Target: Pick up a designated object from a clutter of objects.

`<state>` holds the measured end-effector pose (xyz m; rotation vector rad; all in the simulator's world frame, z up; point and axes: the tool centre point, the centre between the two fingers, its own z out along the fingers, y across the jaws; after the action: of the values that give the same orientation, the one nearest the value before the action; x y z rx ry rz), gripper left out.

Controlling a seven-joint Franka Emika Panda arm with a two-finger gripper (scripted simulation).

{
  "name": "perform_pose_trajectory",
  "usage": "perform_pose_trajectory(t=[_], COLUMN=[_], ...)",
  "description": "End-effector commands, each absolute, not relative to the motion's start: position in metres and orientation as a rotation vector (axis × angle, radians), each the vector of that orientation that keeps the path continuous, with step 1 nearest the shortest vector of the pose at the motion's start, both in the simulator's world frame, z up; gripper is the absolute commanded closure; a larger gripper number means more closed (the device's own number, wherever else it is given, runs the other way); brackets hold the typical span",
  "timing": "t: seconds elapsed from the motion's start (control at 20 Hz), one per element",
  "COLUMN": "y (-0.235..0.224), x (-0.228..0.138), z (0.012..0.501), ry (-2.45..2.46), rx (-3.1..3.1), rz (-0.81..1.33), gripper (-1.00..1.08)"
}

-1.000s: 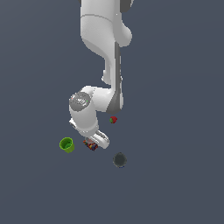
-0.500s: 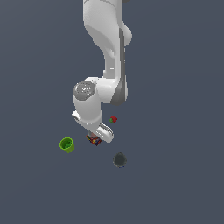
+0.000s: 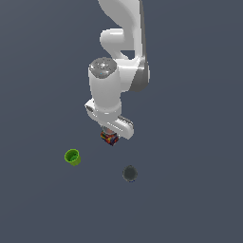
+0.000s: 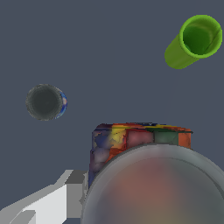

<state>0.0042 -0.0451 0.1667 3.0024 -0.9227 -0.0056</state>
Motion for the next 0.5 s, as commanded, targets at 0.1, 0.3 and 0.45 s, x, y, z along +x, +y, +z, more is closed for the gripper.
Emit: perform_pose_trajectory(t=[0.1,0.3,0.45], y=[-0.025,-0.006,0.010], x=[-0.011,-0.025,-0.037], z=[0.207,0.244,0.274], ry=[-0.923,-0.923,-0.923], rx=[3.002,3.001,3.000], rz=[0.001,0.001,0.002], gripper=[1.08,1.08,1.08])
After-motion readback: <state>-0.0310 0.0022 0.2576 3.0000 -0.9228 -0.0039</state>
